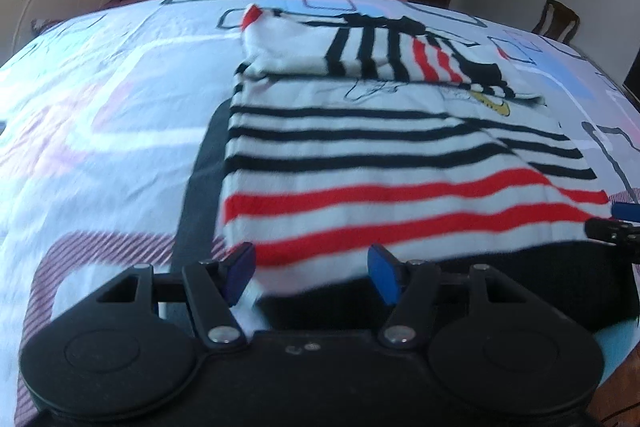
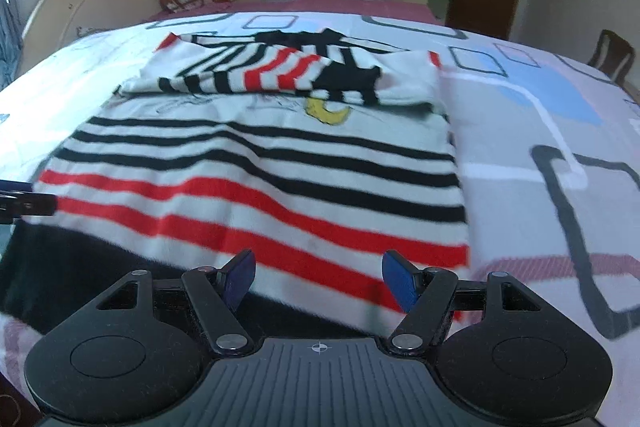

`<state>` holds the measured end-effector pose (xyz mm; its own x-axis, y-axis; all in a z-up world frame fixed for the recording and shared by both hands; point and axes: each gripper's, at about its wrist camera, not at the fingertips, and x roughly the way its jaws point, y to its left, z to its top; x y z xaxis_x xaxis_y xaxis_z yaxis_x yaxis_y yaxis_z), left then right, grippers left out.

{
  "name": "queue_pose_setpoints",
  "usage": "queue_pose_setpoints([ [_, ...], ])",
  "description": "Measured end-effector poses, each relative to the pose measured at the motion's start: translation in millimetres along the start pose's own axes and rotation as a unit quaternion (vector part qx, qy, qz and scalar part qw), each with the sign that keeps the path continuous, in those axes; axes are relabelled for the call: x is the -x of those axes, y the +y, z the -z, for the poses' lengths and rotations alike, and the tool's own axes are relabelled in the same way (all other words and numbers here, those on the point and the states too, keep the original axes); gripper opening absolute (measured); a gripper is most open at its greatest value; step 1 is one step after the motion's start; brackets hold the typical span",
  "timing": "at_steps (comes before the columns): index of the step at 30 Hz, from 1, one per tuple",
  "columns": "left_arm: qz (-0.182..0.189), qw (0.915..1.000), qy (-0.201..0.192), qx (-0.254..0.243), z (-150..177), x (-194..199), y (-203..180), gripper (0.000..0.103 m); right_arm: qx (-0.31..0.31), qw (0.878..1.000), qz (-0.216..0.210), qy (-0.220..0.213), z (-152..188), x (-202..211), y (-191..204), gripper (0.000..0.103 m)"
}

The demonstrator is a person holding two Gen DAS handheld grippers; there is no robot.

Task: Fold small clothes
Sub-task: 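Withdraw both tools from the sweater, then grasp the black hem band of the sweater with both tools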

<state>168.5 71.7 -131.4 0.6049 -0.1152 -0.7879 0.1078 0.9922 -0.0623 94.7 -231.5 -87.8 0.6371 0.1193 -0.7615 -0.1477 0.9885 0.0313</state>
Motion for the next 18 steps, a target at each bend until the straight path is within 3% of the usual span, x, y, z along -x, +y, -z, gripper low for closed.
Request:
queue_pose_setpoints([
  [5, -0.004, 0.9998, 0.01, 0.017, 16, 9, 13, 0.061, -0.023, 0.999, 0.024, 0.014, 22, 11, -17, 0.07],
  [13, 0.027, 0.9985, 0.031, 0.037, 34, 12, 14, 0.055, -0.065, 0.996, 0.045, 0.031, 48, 23, -38, 0.07],
  [18, 0.052, 0.9971, 0.039, 0.039, 40, 15, 7, 0.043, -0.094, 0.995, 0.032, 0.033, 56, 28, -43, 0.069],
])
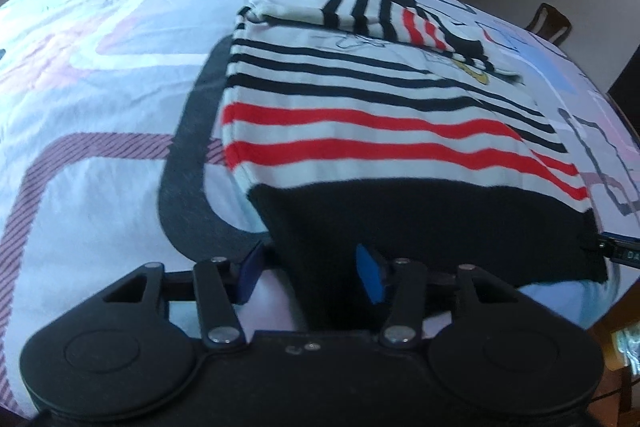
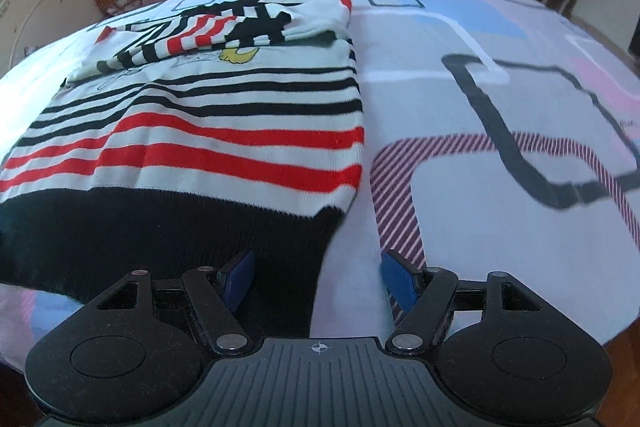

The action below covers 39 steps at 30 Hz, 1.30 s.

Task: Fold small clothes
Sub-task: 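Grasp the black hem band of the sweater with both tools, then lift the hem with both tools and fold it over toward the collar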

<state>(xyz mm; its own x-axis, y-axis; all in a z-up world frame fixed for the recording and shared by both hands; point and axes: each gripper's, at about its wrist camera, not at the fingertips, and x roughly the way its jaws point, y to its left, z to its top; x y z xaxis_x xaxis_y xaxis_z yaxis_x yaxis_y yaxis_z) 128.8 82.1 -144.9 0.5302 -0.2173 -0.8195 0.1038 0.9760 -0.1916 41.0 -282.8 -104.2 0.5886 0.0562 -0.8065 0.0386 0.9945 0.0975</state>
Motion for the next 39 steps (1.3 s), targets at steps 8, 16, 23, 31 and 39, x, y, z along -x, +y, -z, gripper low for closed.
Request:
queue_pose_setpoints([
  [8, 0.041, 0.9988, 0.012, 0.026, 1, -2, 3, 0.02, -0.018, 0.999, -0.037, 0.008, 3, 7, 0, 0.019],
  [16, 0.077, 0.9957, 0.005, 0.051, -9, 3, 10, 0.007, -0.027, 0.997, -0.071, 0.013, -4, 11, -1, 0.004],
  [23, 0.097, 0.9933, -0.044, 0.044, -39, 17, 5, 0.006, -0.044, 0.993, -0.104, -0.021, -28, 23, 0, 0.004],
  [31, 0.108, 0.9869, -0.103, 0.061, -110, 14, 5, 0.006, -0.083, 0.984, -0.137, -0.083, -98, 16, -10, 0.004],
  [39, 0.093, 0.9835, -0.137, 0.073, -198, -33, 3, 0.006, -0.087, 0.979, -0.143, -0.116, -192, -39, -22, 0.004],
])
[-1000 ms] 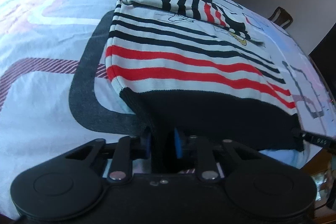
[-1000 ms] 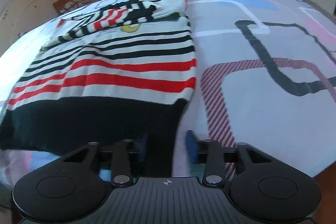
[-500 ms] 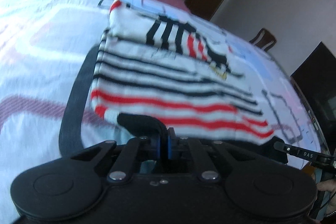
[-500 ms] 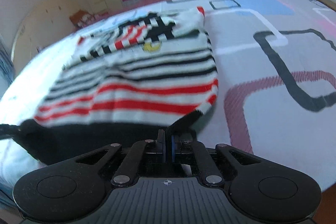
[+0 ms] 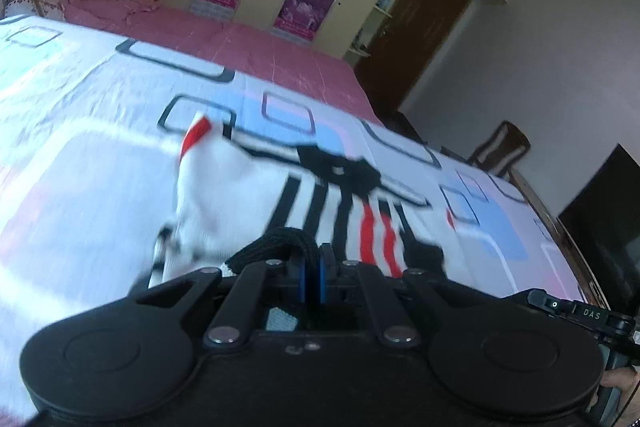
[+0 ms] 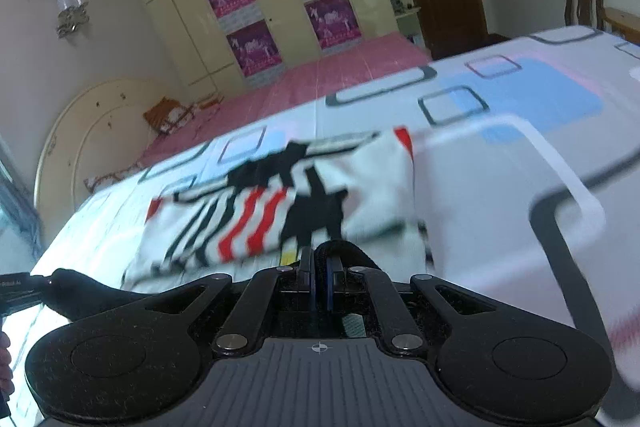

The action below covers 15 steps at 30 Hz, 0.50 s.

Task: Fold small clothes
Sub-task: 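Lift the hem with both tools and fold it over toward the collar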

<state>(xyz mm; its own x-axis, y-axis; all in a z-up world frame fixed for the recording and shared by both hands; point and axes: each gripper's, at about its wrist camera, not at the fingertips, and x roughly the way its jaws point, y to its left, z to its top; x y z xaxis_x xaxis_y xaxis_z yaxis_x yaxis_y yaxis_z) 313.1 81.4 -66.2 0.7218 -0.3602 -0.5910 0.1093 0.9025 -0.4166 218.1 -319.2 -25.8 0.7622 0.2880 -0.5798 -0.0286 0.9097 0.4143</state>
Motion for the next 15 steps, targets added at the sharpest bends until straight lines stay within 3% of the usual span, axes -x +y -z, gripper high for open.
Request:
queue_pose_setpoints([
  [7, -0.022, 0.9995, -0.009, -0.022, -50, -64, -7, 0.006, -0.015, 1.0, -0.007, 0.0, -58, -80, -16, 0.004],
  [15, -0.073, 0.997, 0.02, -0.019, -70, -138, 10, 0.006, -0.054, 0.998, 0.007, 0.039, -83, -166, -46, 0.004],
])
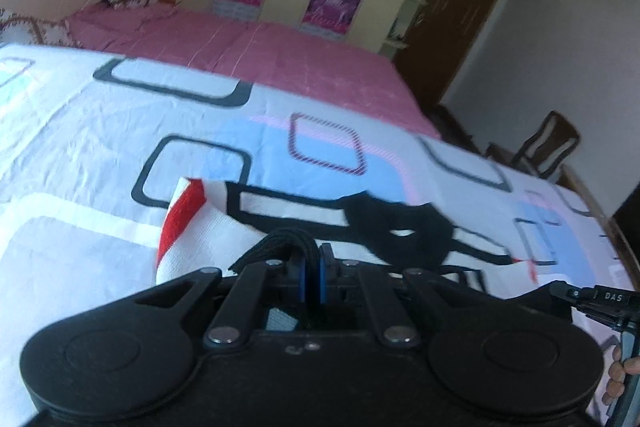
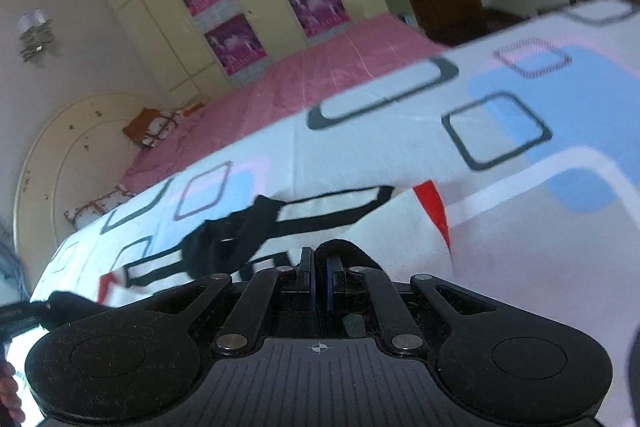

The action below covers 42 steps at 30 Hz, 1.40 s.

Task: Fold small clothes
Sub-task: 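Lift the hem with both tools and fold it over toward the collar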

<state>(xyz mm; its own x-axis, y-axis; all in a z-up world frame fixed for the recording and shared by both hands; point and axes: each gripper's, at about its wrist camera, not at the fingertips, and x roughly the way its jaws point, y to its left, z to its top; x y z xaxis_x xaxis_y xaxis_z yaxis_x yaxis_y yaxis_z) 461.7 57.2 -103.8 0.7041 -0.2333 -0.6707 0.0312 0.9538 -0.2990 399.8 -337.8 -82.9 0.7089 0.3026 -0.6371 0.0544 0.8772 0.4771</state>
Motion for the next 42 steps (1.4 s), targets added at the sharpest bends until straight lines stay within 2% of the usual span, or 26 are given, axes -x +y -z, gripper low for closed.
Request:
queue_pose_setpoints([
  [4, -0.018, 0.9993, 0.03, -0.009, 1, -29, 3, 0.007, -0.007, 1.0, 0.006, 0.023, -1, -26, -10, 0.004],
  [8, -0.029, 0.9984, 0.046, -0.015, 3, -42, 7, 0.016, -0.019, 0.999, 0.006, 0.032, -5, -37, -18, 0.005],
  [10, -0.023, 0.9984, 0.052, -0.001, 1, -41, 12, 0.028, -0.025, 0.999, -0.002, 0.037, -9, -38, -21, 0.005],
  [11, -0.017, 0.9988, 0.046, 0.007, -1, -37, 15, 0.037, -0.024, 0.999, -0.005, 0.037, -11, -38, -22, 0.005],
  [12, -0.018, 0.9991, 0.038, 0.009, -3, -34, 16, 0.058, -0.02, 0.999, -0.007, 0.037, -13, -38, -21, 0.006],
  [13, -0.02, 0.9994, 0.026, 0.009, -6, -29, 17, 0.068, -0.014, 0.999, -0.011, 0.038, -14, -37, -21, 0.01],
  [14, -0.018, 0.9997, 0.012, 0.007, -8, -23, 19, 0.08, -0.011, 0.999, -0.013, 0.036, -15, -36, -21, 0.024],
  [15, -0.012, 0.9999, 0.0, 0.003, -11, -17, 21, 0.08, -0.01, 0.999, -0.013, 0.029, -16, -34, -21, 0.039],
  [16, -0.008, 1.0, -0.003, 0.0, -13, -13, 23, 0.08, -0.008, 1.0, -0.007, 0.013, -17, -30, -23, 0.071],
  [17, -0.004, 1.0, -0.001, -0.005, -14, -12, 25, 0.079, -0.005, 1.0, -0.004, 0.0, -18, -26, -22, 0.077],
  [21, 0.002, 0.9986, 0.022, -0.049, -14, -21, 20, 0.077, 0.026, 1.0, -0.016, 0.005, -22, -27, -21, 0.076],
  [24, 0.005, 0.9971, 0.046, -0.061, -8, -40, 15, 0.071, 0.061, 0.998, -0.015, 0.019, -17, -35, -14, 0.076],
  [25, 0.003, 0.9967, 0.051, -0.063, -6, -46, 14, 0.07, 0.069, 0.997, -0.016, 0.024, -16, -38, -13, 0.076],
  [28, -0.011, 0.9959, 0.06, -0.067, -3, -61, 15, 0.061, 0.084, 0.995, -0.019, 0.045, -12, -52, -10, 0.058],
  [31, -0.02, 0.9948, 0.058, -0.081, -2, -64, 13, 0.052, 0.105, 0.993, -0.013, 0.051, -10, -63, -8, 0.056],
  [32, -0.022, 0.994, 0.061, -0.088, -2, -64, 11, 0.043, 0.114, 0.992, -0.011, 0.052, -9, -65, -7, 0.052],
  [33, -0.024, 0.9933, 0.064, -0.094, -2, -65, 10, 0.035, 0.125, 0.991, -0.01, 0.054, -8, -67, -5, 0.043],
  [34, -0.026, 0.9927, 0.066, -0.097, -1, -65, 10, 0.031, 0.135, 0.989, -0.009, 0.06, -7, -68, -4, 0.019],
  [35, -0.023, 0.9923, 0.068, -0.101, 0, -64, 9, 0.017, 0.142, 0.988, -0.007, 0.068, -6, -71, -3, 0.006],
  [36, -0.02, 0.9915, 0.075, -0.104, 1, -65, 8, 0.01, 0.146, 0.987, -0.006, 0.073, -5, -72, -3, 0.006],
  [42, -0.006, 0.9905, 0.068, -0.12, 4, -58, 0, 0.008, 0.159, 0.985, -0.014, 0.072, -6, -71, -1, 0.006],
])
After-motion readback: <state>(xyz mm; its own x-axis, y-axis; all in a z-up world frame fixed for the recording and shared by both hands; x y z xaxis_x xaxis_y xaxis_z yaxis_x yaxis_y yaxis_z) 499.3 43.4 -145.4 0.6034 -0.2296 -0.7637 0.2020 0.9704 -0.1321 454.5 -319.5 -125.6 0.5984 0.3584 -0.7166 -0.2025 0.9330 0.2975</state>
